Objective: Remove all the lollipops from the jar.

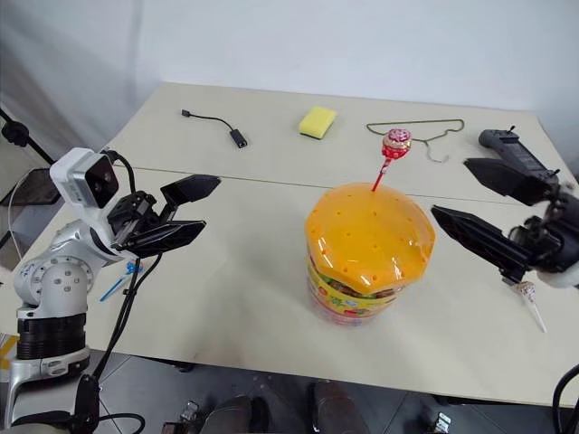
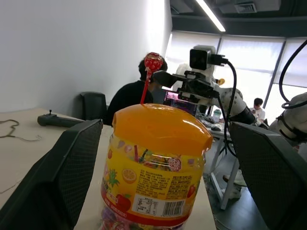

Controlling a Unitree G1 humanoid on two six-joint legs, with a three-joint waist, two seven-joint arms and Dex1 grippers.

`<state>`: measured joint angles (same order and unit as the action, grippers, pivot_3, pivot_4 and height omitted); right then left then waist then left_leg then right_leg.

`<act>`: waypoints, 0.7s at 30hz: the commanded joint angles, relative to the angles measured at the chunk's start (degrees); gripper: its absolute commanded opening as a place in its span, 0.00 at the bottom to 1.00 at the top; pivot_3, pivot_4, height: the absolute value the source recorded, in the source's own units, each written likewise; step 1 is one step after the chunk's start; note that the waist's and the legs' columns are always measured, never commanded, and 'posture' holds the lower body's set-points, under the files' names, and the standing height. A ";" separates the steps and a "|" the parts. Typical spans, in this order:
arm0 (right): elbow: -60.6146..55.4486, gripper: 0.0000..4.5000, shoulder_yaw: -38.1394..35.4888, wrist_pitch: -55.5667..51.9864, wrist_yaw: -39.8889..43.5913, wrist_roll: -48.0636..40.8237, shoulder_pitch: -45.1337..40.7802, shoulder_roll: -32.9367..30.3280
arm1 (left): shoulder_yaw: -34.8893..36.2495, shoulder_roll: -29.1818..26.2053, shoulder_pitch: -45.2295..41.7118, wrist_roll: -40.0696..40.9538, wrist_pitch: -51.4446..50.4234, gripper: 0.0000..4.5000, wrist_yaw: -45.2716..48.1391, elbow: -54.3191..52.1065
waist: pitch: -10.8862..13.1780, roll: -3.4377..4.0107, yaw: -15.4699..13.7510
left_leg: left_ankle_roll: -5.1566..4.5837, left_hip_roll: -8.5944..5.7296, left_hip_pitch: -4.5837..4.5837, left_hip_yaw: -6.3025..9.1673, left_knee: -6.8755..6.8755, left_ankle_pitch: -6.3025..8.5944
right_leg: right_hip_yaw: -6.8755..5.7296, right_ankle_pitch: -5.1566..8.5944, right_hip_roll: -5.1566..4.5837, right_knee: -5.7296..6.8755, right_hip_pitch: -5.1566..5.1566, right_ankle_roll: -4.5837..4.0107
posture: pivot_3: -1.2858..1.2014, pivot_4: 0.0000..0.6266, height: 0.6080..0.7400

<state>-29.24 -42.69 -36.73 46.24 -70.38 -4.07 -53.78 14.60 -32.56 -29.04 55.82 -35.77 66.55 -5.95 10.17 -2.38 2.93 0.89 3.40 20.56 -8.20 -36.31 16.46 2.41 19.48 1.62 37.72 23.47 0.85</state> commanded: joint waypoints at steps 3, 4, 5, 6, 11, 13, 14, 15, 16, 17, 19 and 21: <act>-2.29 0.99 1.78 1.26 1.03 1.48 -0.68 -0.53 | 0.25 0.36 -0.39 1.39 -0.13 1.00 -0.83 -2.83 | 0.00 0.01 -0.10 | -0.08 -0.01 0.13 -0.02 -0.02 0.06 | 0.01 0.01 -0.02 -0.14 0.03 0.02 | 0.52 0.24 1.00; -2.52 0.99 2.24 1.25 1.37 1.66 -0.72 -0.66 | 0.22 0.47 -0.42 1.45 -0.13 1.00 -0.94 -2.99 | 0.00 0.00 -0.08 | -0.09 -0.01 0.16 -0.03 -0.02 0.07 | 0.01 0.02 -0.03 -0.16 0.04 0.03 | 0.52 0.24 1.00; -2.68 0.99 2.77 1.38 1.72 1.91 -0.83 -0.65 | 0.18 0.63 -0.46 1.49 -0.09 1.00 -1.09 -3.20 | 0.00 0.00 -0.07 | -0.09 -0.01 0.18 -0.03 -0.02 0.08 | 0.01 0.02 -0.03 -0.18 0.04 0.04 | 0.52 0.24 1.00; -2.75 0.99 3.16 1.40 2.09 2.13 -0.84 -0.66 | 0.11 0.78 -0.49 1.48 -0.05 1.00 -1.23 -3.40 | 0.00 0.00 -0.05 | -0.09 -0.01 0.18 -0.03 -0.02 0.09 | 0.01 0.02 -0.03 -0.19 0.04 0.04 | 0.52 0.24 1.00; -2.39 0.99 4.38 1.58 3.69 3.85 -0.57 -0.57 | -0.16 1.41 -0.77 1.59 -0.29 1.00 -1.62 -4.28 | 0.00 0.01 0.20 | -0.08 0.00 0.17 -0.03 -0.03 0.09 | 0.01 0.03 -0.03 -0.17 0.06 0.05 | 0.52 0.24 1.00; -2.19 0.99 5.17 1.43 3.56 4.77 -1.02 -0.74 | -0.49 1.63 -1.16 1.71 -0.44 1.00 -1.67 -4.41 | 0.00 0.00 0.23 | -0.07 0.00 0.14 -0.03 -0.07 0.08 | 0.01 0.02 -0.03 -0.11 0.06 0.05 | 0.52 0.24 1.00; -2.26 0.99 5.81 1.21 3.34 5.79 -1.14 -1.30 | -0.70 1.71 -1.42 1.68 -0.46 1.00 -1.61 -4.39 | 0.00 0.00 0.24 | -0.07 0.00 0.14 -0.03 -0.09 0.08 | 0.01 0.02 -0.03 -0.08 0.06 0.05 | 0.52 0.24 1.00; -2.30 0.99 6.30 0.94 3.17 6.13 -1.32 -1.54 | -0.87 1.81 -1.67 1.71 -0.48 1.00 -1.53 -4.39 | 0.00 0.00 0.24 | -0.07 0.00 0.13 -0.03 -0.13 0.08 | 0.01 0.02 -0.03 -0.05 0.05 0.05 | 0.52 0.24 1.00; -2.30 0.99 6.66 0.93 3.00 5.97 -1.65 -1.29 | -1.03 1.91 -1.88 1.81 -0.58 1.00 -1.50 -4.43 | 0.00 0.00 0.22 | -0.08 0.00 0.13 -0.03 -0.14 0.07 | 0.01 0.02 -0.03 -0.04 0.05 0.04 | 0.52 0.24 1.00; -2.29 0.99 6.96 0.91 3.00 5.66 -1.91 -1.04 | -1.18 2.01 -2.06 1.91 -0.64 1.00 -1.48 -4.49 | 0.00 0.00 0.22 | -0.09 0.00 0.13 -0.03 -0.15 0.06 | 0.01 0.02 -0.03 -0.02 0.05 0.04 | 0.52 0.24 1.00; -2.34 0.99 8.00 0.62 2.88 5.10 -2.72 -0.80 | -1.32 2.29 -2.38 2.03 -0.82 1.00 -1.79 -4.60 | 0.00 0.00 0.24 | -0.08 0.00 0.12 -0.03 -0.18 0.06 | 0.01 0.02 -0.03 0.01 0.05 0.04 | 0.52 0.24 1.00; -2.17 0.99 9.33 0.43 2.42 5.35 -3.79 -0.83 | -1.28 2.63 -2.54 1.82 -0.66 1.00 -2.26 -4.51 | 0.00 0.01 0.27 | -0.08 0.00 0.12 -0.03 -0.18 0.06 | 0.01 0.02 -0.03 0.02 0.05 0.04 | 0.52 0.24 1.00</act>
<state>-30.88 -33.48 -36.46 49.17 -64.57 -6.63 -54.20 12.85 -30.09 -30.87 56.38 -36.79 64.68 -8.73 10.17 -2.37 3.20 0.82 3.40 20.68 -8.23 -36.48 16.51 2.42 19.51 1.59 37.74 23.52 0.89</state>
